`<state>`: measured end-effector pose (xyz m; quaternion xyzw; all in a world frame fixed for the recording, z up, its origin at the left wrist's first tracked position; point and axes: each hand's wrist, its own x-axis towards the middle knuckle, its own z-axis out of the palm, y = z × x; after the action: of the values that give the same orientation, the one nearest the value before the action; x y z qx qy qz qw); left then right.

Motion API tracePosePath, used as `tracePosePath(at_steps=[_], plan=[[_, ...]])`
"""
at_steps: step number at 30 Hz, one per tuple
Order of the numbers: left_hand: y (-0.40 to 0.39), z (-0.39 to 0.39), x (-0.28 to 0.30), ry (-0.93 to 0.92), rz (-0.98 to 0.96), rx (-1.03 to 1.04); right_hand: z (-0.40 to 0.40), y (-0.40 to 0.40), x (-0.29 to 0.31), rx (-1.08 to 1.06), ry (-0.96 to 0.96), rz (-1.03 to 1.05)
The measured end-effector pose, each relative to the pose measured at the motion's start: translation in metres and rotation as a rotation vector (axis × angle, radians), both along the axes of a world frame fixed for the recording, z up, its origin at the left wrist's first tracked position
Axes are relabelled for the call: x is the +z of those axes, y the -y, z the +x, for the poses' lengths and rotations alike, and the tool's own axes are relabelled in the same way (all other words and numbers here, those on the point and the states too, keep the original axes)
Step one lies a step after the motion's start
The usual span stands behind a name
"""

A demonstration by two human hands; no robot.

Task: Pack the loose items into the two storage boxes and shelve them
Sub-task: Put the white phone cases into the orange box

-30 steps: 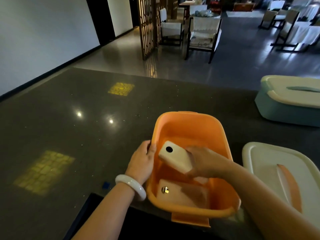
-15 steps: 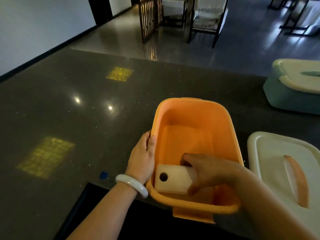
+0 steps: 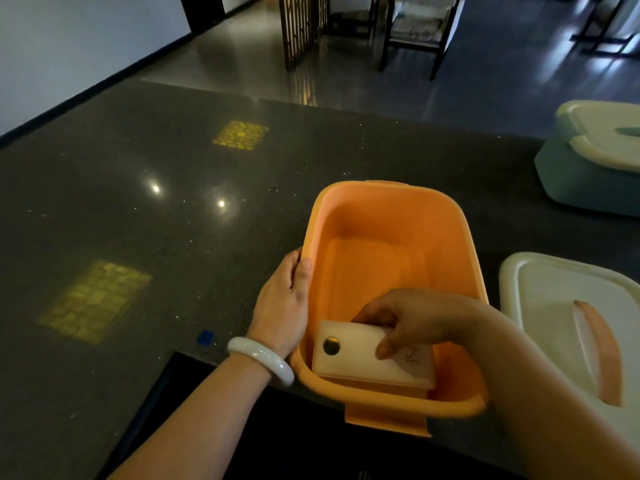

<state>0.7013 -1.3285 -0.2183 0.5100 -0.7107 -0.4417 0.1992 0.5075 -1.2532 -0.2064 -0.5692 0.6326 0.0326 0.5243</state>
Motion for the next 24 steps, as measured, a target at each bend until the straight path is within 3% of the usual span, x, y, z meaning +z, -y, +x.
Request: tracePosePath(at_steps=[24], plan=[[-0.0011,-0.0021,0.0015,0.021,0.01,0.013,-0.0026,0.0,0.0012,-0.04,-0.011,0.107]])
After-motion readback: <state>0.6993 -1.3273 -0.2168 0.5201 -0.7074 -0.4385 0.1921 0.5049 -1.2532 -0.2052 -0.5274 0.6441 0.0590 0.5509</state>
